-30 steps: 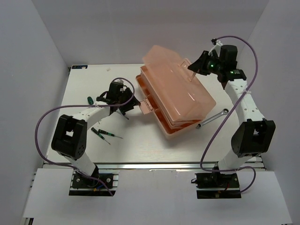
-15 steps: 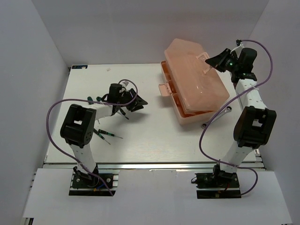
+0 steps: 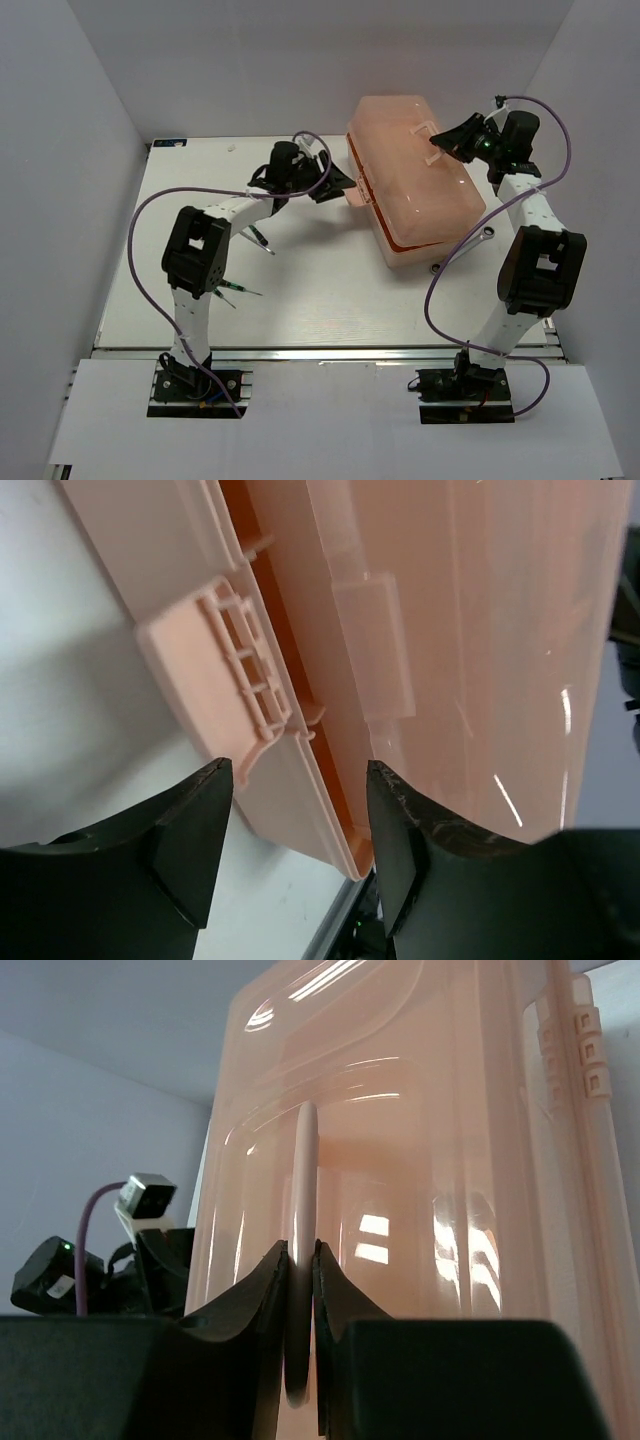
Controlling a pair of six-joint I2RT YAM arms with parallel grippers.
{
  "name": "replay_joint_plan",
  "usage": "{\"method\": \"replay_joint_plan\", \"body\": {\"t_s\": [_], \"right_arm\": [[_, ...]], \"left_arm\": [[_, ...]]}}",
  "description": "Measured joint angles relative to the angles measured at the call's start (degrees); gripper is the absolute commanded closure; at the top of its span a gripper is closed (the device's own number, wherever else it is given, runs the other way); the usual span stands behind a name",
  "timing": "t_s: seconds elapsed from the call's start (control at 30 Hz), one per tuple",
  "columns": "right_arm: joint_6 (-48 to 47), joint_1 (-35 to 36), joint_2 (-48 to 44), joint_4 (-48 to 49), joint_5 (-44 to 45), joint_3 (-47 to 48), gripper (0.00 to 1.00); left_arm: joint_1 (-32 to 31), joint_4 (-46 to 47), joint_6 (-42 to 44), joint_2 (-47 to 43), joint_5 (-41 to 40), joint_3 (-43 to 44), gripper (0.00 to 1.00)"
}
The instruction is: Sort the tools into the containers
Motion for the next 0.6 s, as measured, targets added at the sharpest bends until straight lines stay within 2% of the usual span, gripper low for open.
{"method": "replay_joint_plan", "body": {"t_s": [0.17, 0.4, 0.6], "right_arm": [[2.25, -0.09, -0.09, 0.07, -0.11, -0.09, 1.00], [6.45, -0.28, -0.37, 0.17, -0.35, -0.48, 1.00], [8.15, -0.55, -0.81, 0.07, -0.55, -0.48, 1.00]], "left_arm": [[-3.43, -4.50, 0.59, 3.43, -2.14, 3.17, 0.33], [-3.48, -10.58, 1.90, 8.02, -5.53, 13.22, 0.34], [-3.72, -15.19, 3.26, 8.00, -7.10, 14.40, 0.45]]}}
